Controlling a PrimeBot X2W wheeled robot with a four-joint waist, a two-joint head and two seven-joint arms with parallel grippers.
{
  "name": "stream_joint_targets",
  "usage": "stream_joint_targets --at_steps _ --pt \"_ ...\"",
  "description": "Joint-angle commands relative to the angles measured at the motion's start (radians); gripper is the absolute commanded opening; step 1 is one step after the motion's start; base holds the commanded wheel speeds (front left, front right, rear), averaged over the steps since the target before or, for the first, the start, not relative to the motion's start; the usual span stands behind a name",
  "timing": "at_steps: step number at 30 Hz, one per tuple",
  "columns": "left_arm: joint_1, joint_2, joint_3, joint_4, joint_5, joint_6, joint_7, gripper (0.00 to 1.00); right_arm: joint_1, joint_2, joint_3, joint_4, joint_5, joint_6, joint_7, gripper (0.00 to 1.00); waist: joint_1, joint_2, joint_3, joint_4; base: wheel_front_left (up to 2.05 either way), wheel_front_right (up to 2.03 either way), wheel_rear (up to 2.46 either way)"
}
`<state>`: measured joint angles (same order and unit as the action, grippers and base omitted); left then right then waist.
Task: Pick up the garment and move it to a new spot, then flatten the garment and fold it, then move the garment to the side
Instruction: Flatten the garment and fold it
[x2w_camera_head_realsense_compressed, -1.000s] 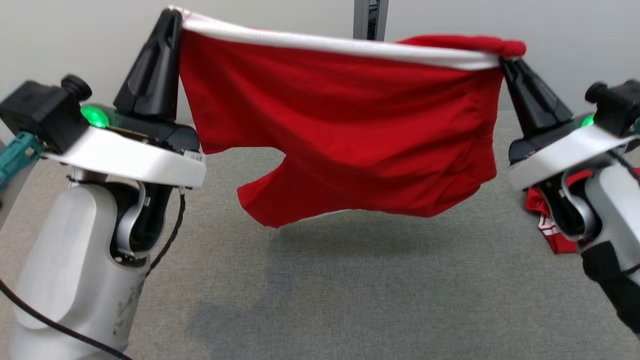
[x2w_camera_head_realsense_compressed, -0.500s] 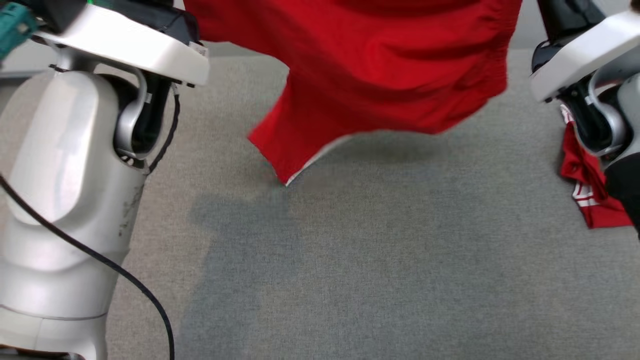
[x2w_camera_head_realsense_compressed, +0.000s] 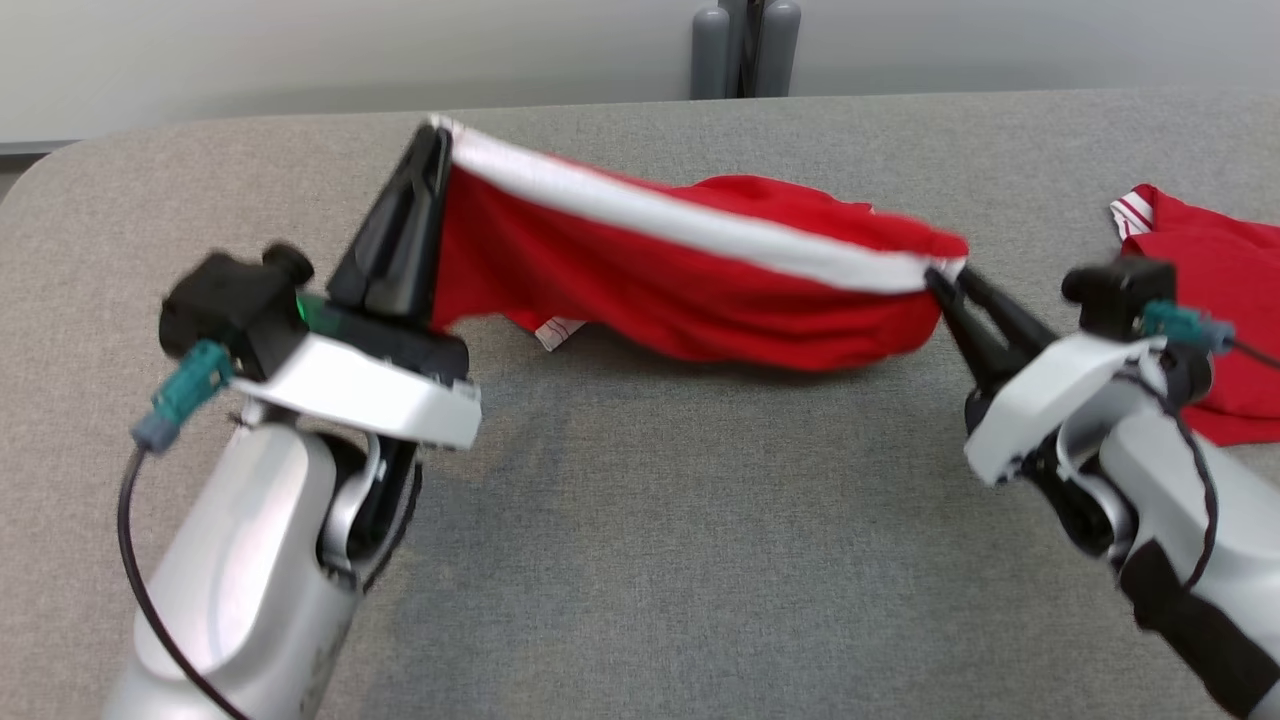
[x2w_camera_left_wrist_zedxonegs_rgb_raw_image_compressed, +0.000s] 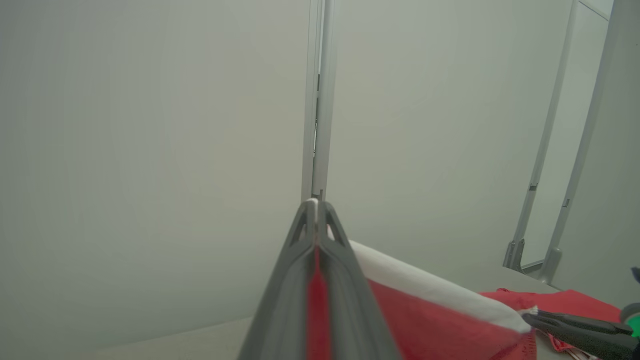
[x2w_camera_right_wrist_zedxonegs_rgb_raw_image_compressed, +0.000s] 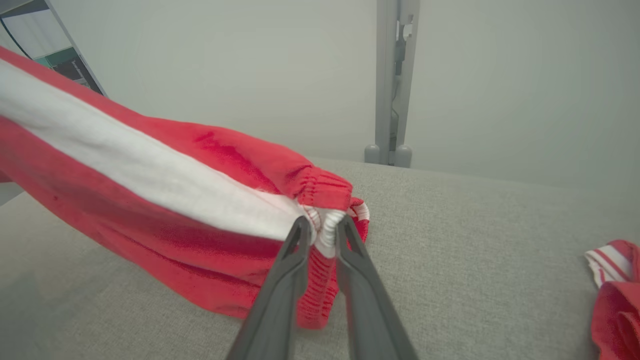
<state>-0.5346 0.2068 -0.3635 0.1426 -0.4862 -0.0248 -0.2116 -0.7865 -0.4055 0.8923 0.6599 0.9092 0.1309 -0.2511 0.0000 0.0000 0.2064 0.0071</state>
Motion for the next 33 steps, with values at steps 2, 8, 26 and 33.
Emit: stream_joint_targets --at_steps 2,8,26,33 --pt "0.048 0.007 0.003 -0.027 -0.008 0.014 -0.006 0.00 0.044 0.000 0.009 0.002 0.022 0.000 -0.011 1.00 0.0000 0.0000 -0.005 -0.001 0.00 0.00 0.00" --pt "0.157 0.005 0.002 -0.074 -0.023 0.041 -0.014 0.00 0.142 -0.001 -0.009 -0.028 0.079 0.000 -0.015 1.00 0.0000 0.0000 -0.021 0.006 0.00 0.00 0.00" --pt "0.208 0.006 -0.009 -0.101 -0.036 0.059 -0.015 0.00 0.277 0.000 -0.049 -0.104 0.133 0.000 -0.015 0.00 0.0000 0.0000 -0.055 0.029 0.00 0.00 0.00" --pt "0.178 0.020 -0.001 -0.102 -0.038 0.052 -0.013 0.00 0.258 -0.036 -0.106 -0.169 0.108 0.000 -0.015 0.00 0.0000 0.0000 -0.065 0.029 0.00 0.00 0.00"
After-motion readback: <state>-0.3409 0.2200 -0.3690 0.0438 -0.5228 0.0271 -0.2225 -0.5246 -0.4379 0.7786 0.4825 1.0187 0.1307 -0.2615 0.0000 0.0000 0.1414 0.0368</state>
